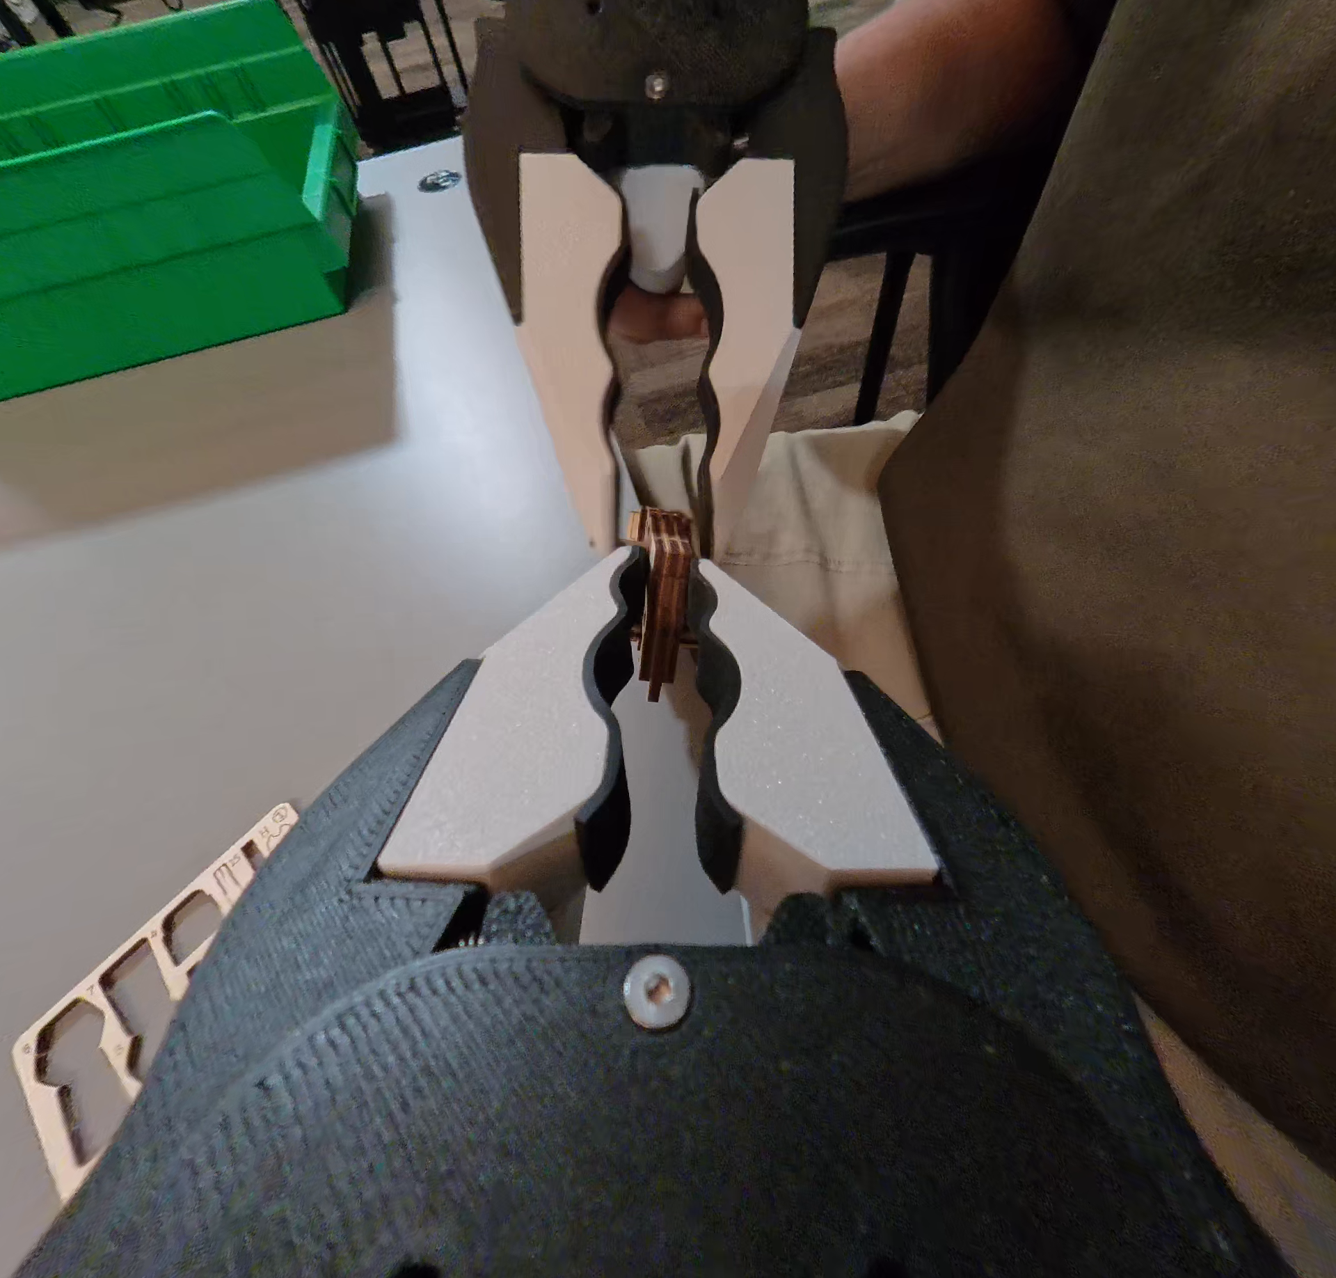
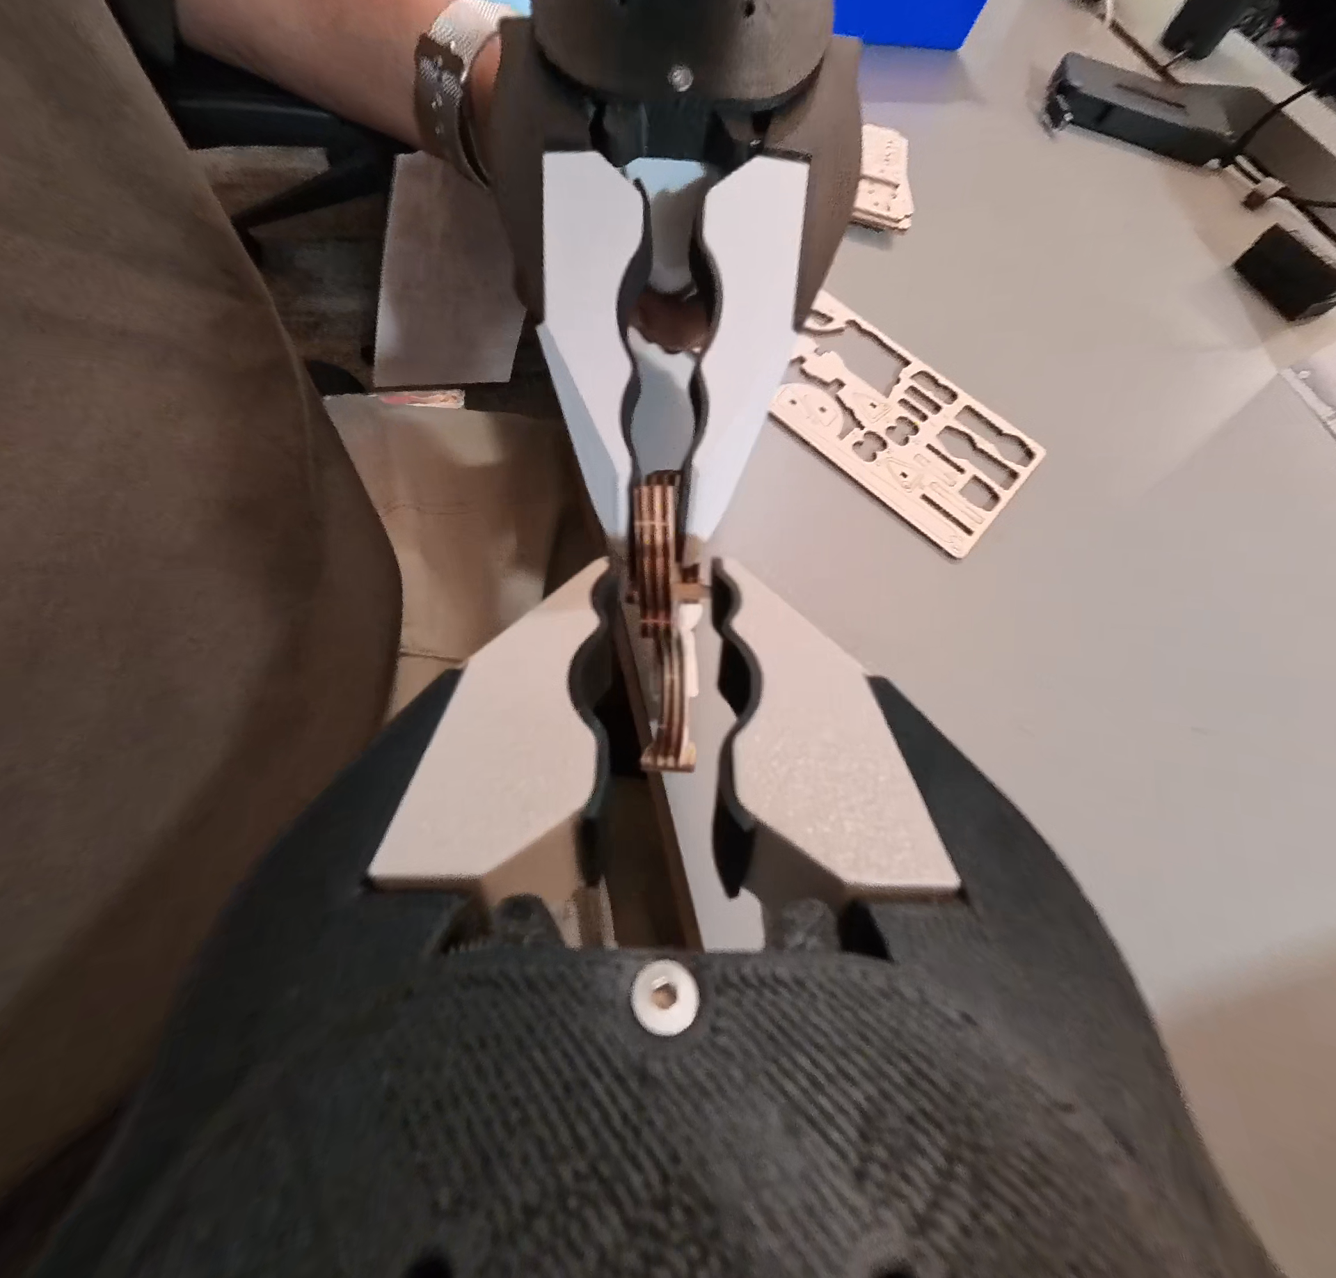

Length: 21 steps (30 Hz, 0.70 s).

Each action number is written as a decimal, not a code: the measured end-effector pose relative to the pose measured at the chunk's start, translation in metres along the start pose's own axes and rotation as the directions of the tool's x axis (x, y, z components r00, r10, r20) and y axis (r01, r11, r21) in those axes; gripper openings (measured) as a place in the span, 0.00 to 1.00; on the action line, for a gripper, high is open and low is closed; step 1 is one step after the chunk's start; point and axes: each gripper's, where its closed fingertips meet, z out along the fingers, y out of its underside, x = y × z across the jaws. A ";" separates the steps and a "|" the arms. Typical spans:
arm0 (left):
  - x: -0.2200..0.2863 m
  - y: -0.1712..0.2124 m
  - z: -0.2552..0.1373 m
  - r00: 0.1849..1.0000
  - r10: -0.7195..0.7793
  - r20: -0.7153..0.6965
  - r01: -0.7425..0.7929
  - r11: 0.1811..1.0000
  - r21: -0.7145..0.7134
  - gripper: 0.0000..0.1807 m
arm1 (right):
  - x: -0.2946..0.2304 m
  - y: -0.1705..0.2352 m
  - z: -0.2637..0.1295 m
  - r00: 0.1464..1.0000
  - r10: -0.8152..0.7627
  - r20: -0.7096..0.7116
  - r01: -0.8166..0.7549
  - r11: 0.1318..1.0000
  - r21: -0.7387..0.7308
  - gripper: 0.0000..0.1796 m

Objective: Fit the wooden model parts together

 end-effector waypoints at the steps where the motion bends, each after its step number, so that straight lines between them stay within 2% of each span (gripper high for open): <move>1: -0.001 0.001 0.000 1.000 0.006 0.006 -0.006 1.000 -0.003 0.04 | -0.001 0.001 0.001 1.000 -0.008 0.001 0.008 1.000 -0.010 0.10; 5: -0.002 -0.002 -0.002 1.000 -0.020 -0.005 0.020 1.000 0.021 0.04 | 0.000 -0.001 0.000 1.000 -0.017 -0.015 0.017 1.000 -0.002 0.10; 8: -0.001 -0.004 -0.003 1.000 -0.021 -0.009 0.021 0.999 0.028 0.04 | 0.007 -0.003 -0.004 0.999 -0.015 -0.043 0.016 1.000 0.026 0.19; 10: -0.001 -0.003 -0.002 1.000 -0.016 -0.007 0.017 1.000 0.026 0.04 | 0.009 -0.002 -0.005 0.999 0.009 -0.036 -0.008 1.000 0.030 0.20; 21: -0.001 -0.006 -0.004 0.999 -0.029 -0.015 0.030 0.998 0.048 0.04 | 0.005 0.001 -0.002 0.999 0.037 -0.003 -0.037 0.999 0.018 0.16</move>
